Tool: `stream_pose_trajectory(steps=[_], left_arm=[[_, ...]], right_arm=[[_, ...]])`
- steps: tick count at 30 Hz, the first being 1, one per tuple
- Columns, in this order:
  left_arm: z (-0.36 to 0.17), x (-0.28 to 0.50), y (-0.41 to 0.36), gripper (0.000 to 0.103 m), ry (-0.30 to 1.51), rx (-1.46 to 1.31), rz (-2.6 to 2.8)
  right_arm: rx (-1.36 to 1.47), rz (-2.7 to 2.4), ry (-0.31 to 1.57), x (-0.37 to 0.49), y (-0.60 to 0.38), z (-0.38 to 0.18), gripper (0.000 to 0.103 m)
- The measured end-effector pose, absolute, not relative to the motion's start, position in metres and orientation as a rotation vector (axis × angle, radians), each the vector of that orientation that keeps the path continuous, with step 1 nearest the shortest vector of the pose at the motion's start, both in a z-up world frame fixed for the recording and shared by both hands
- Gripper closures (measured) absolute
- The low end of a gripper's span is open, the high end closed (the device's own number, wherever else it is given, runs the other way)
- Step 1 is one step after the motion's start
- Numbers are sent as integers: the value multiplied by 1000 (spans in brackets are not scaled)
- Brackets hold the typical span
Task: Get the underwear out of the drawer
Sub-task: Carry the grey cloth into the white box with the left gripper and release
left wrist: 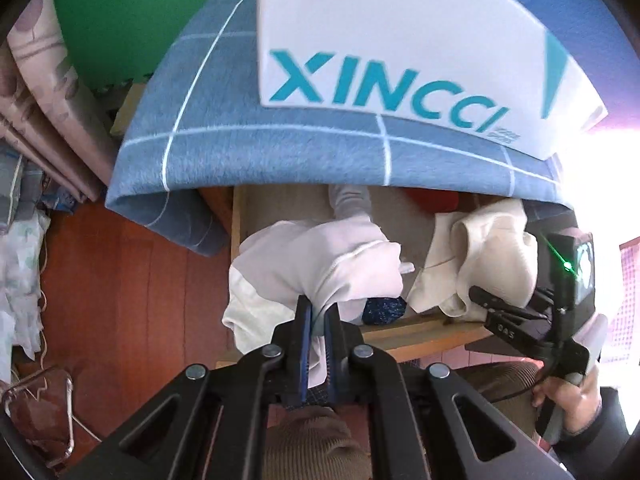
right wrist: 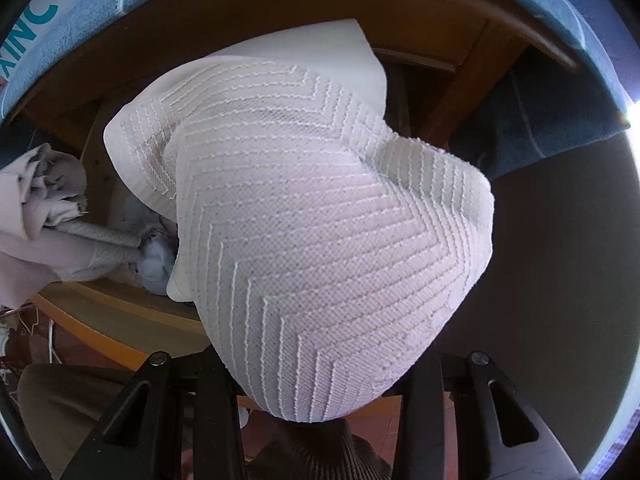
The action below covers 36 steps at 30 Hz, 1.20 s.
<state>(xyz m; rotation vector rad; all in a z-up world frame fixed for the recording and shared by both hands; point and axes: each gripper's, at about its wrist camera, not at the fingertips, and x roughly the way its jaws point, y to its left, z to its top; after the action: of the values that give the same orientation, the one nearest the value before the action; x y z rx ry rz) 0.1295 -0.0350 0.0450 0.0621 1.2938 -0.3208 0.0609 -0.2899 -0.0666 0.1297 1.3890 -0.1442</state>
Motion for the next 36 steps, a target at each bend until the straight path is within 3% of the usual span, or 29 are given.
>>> stream_pose_trajectory(steps=[23,36], left_arm=[[171,115,-17,97,1121,32,-361],[316,130,-14,97,903,28,-375]], right_arm=[[123,-129,1429,74,-292,-61,68],[122,-123,1429,75,-287,-68,68]])
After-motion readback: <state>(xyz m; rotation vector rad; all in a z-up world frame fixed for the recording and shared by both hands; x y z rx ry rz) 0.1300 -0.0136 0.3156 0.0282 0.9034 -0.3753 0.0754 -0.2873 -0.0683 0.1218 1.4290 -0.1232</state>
